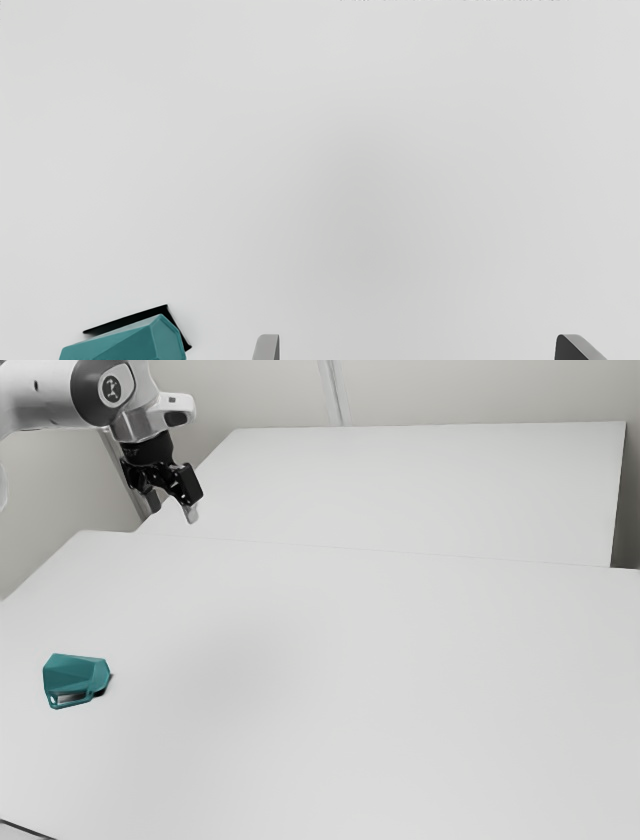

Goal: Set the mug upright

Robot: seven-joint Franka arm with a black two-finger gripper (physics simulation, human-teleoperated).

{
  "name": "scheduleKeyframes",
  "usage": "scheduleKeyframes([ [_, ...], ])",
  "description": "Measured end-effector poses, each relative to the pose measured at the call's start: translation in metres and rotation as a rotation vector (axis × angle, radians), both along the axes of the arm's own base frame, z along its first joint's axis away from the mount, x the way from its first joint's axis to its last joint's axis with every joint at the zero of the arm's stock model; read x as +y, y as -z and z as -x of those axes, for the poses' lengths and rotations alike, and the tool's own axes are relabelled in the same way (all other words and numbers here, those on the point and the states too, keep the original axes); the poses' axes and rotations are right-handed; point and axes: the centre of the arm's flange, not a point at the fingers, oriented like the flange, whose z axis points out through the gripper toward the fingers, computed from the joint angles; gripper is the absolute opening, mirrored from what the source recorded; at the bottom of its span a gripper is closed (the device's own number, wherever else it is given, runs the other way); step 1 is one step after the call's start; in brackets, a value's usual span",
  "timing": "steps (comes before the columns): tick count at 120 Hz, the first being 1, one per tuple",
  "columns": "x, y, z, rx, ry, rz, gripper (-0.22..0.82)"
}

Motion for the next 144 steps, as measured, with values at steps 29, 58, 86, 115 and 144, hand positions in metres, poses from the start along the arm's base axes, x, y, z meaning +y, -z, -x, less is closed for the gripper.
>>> scheduleKeyframes([
  [29,0.000,0.000,0.000,-0.003,-0.015,0.002,0.60],
  [58,0.026,0.006,0.024,0.017,-0.096,0.090,0.60],
  [86,0.147,0.019,0.078,0.029,-0.300,0.291,0.60],
  [115,0.276,0.050,0.149,0.010,-0.428,0.468,0.60],
  [144,0.390,0.134,0.221,0.017,-0.504,0.629,0.60],
])
